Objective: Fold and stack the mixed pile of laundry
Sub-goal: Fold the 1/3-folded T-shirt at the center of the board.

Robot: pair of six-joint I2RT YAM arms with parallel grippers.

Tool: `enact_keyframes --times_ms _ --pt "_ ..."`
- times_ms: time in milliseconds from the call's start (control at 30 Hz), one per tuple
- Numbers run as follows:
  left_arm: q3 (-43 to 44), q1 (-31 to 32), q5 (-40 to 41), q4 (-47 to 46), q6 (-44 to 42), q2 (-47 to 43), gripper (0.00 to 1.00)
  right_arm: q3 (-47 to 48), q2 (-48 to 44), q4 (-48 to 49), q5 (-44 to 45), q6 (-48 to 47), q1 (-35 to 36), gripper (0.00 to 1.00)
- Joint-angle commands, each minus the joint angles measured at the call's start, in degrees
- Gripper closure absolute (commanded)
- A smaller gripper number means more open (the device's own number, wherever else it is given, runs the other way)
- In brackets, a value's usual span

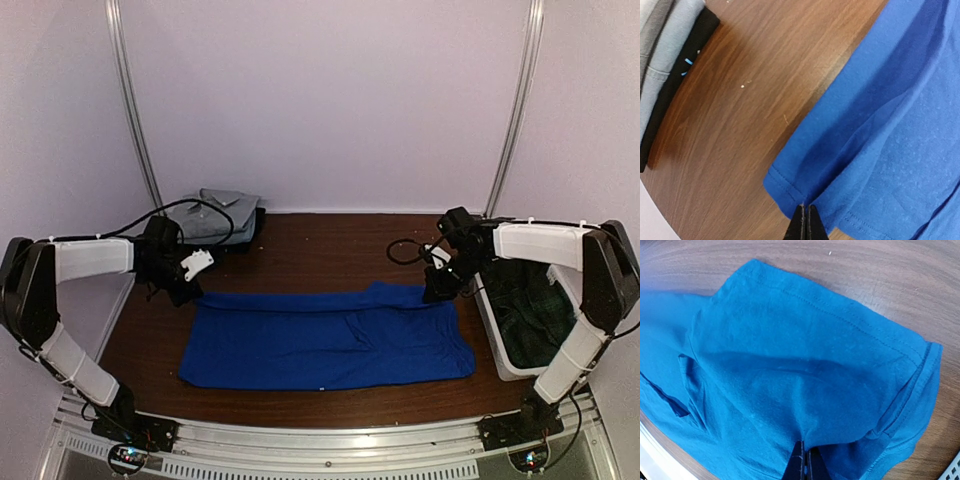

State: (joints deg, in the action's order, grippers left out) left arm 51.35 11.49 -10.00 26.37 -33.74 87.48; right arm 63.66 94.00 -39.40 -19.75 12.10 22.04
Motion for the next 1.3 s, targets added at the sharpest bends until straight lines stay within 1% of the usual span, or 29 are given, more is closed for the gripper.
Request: enact_keyframes --times_ms 0,233,400,567,767,900,1033,1100,1167,1267 --pt "0.2 1.2 2.7 -2.1 1.5 3.1 1.00 -1.6 0.8 3.0 0.1 1.4 1.1 1.00" --pt "-0.2 2.9 4.8 -1.6 2.1 6.6 1.00 -1.2 4.9 2.2 -0.1 1.0 1.2 1.00" --pt "2.0 3.8 5.7 0.4 3.1 8.5 1.00 0.9 5.7 0.9 -0.6 0.4 1.2 1.00" --pt "2.7 3.8 7.2 2.1 3.4 7.0 1.00 5.9 4.7 -3.6 1.0 -0.8 1.2 1.00" --pt "1.8 3.8 6.6 3.5 2.7 3.2 1.00 10.3 3.6 -7.8 2.0 -1.5 1.2 1.00" --pt "1.0 3.8 7.3 5.0 2.7 1.1 1.00 8.9 1.4 -8.5 2.3 -1.5 1.2 1.00" --pt "-3.2 3.8 8.7 3.2 2.4 -3.8 1.00 4.9 -0.8 -7.6 2.3 -1.2 1.2 1.00" --pt "-4.5 3.8 9.0 2.8 1.9 -4.9 1.00 2.9 -1.3 -6.7 2.1 -1.0 1.2 1.00" --pt "-4.7 3.8 8.1 2.4 1.7 -4.5 1.00 1.5 -1.2 -5.8 1.9 -0.9 1.2 1.00" --pt "-3.8 4.3 6.9 2.9 2.3 -1.5 1.00 0.2 -0.1 -4.5 1.6 -0.9 1.2 1.00"
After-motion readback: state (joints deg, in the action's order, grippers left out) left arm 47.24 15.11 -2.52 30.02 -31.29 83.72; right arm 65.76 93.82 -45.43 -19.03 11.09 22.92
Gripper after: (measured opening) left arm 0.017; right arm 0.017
